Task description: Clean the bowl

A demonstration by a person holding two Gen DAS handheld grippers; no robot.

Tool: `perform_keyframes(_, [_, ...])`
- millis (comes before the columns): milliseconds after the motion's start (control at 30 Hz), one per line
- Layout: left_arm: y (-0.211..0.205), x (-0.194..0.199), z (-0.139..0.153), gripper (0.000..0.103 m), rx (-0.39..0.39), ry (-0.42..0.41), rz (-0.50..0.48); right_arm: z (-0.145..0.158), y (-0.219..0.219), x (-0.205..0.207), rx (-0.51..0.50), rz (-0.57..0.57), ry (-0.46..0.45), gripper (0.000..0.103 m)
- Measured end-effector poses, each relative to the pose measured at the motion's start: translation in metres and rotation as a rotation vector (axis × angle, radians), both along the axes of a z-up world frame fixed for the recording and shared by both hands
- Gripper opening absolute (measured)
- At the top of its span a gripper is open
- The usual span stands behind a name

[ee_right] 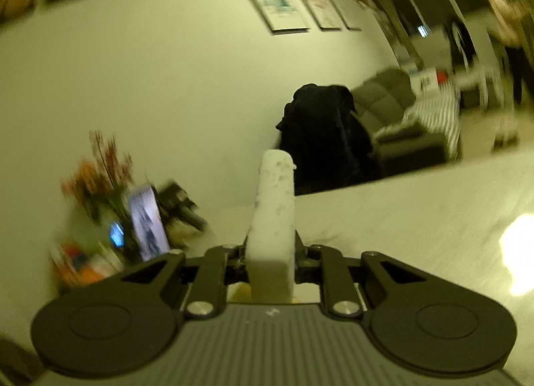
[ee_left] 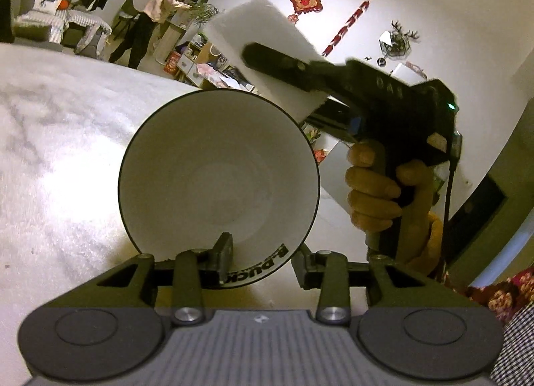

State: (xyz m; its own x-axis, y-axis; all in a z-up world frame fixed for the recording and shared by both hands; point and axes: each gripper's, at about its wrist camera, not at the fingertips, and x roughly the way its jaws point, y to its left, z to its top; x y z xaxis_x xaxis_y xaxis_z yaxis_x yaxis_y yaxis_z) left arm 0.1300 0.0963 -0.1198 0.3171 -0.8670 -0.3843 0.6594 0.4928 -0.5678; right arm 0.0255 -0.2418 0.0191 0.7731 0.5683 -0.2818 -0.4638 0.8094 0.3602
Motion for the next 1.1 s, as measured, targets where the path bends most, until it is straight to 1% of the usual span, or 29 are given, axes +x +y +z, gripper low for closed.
perform_keyframes(67, [0.001, -0.001, 0.0, 0.04, -0.001, 0.001, 0.0, -0.001, 0.0, 0.003, -0.098, -0.079, 0.023, 0.02])
perform_keyframes(100, [0.001, -0.003, 0.001, 0.04, -0.002, 0.002, 0.0, -0.004, -0.001, 0.008, -0.161, -0.134, 0.05, 0.02])
perform_keyframes(133, [0.001, -0.005, 0.004, 0.04, -0.003, 0.003, 0.0, -0.008, -0.002, 0.014, -0.198, -0.168, 0.076, 0.02])
perform_keyframes(233, [0.002, -0.005, 0.007, 0.041, -0.013, 0.011, 0.0, -0.024, -0.009, 0.031, -0.248, -0.203, 0.179, 0.02])
perform_keyframes(300, [0.002, -0.004, 0.007, 0.041, -0.019, 0.015, 0.0, -0.031, -0.009, 0.038, -0.269, -0.208, 0.218, 0.023])
perform_keyframes(433, [0.006, -0.003, 0.007, 0.041, -0.038, 0.029, 0.001, -0.034, -0.007, 0.042, -0.29, -0.231, 0.22, 0.024])
perform_keyframes(567, [0.009, -0.004, 0.008, 0.041, -0.05, 0.038, 0.001, -0.036, -0.005, 0.044, -0.281, -0.237, 0.216, 0.029])
perform_keyframes(667, [0.003, 0.001, 0.012, 0.041, -0.043, 0.033, 0.001, -0.04, -0.007, 0.043, -0.26, -0.248, 0.192, 0.028])
perform_keyframes(733, [0.004, -0.002, 0.013, 0.042, -0.045, 0.034, 0.0, -0.042, -0.009, 0.042, -0.243, -0.253, 0.181, 0.018])
perform_keyframes(800, [0.004, -0.005, 0.013, 0.042, -0.046, 0.035, 0.0, -0.042, -0.012, 0.042, -0.225, -0.268, 0.178, 0.018])
perform_keyframes(833, [0.005, -0.006, 0.013, 0.042, -0.046, 0.035, 0.0, -0.041, -0.015, 0.042, -0.199, -0.267, 0.178, 0.018])
perform_keyframes(933, [0.005, -0.008, 0.012, 0.042, -0.045, 0.035, -0.001, -0.034, -0.031, 0.039, -0.021, -0.198, 0.186, 0.018])
perform_keyframes(1033, [0.006, -0.008, 0.012, 0.042, -0.046, 0.036, -0.001, -0.029, -0.049, 0.037, 0.251, -0.029, 0.213, 0.018])
perform_keyframes(1100, [0.006, -0.008, 0.012, 0.042, -0.049, 0.038, -0.001, -0.026, -0.053, 0.035, 0.344, 0.053, 0.208, 0.018])
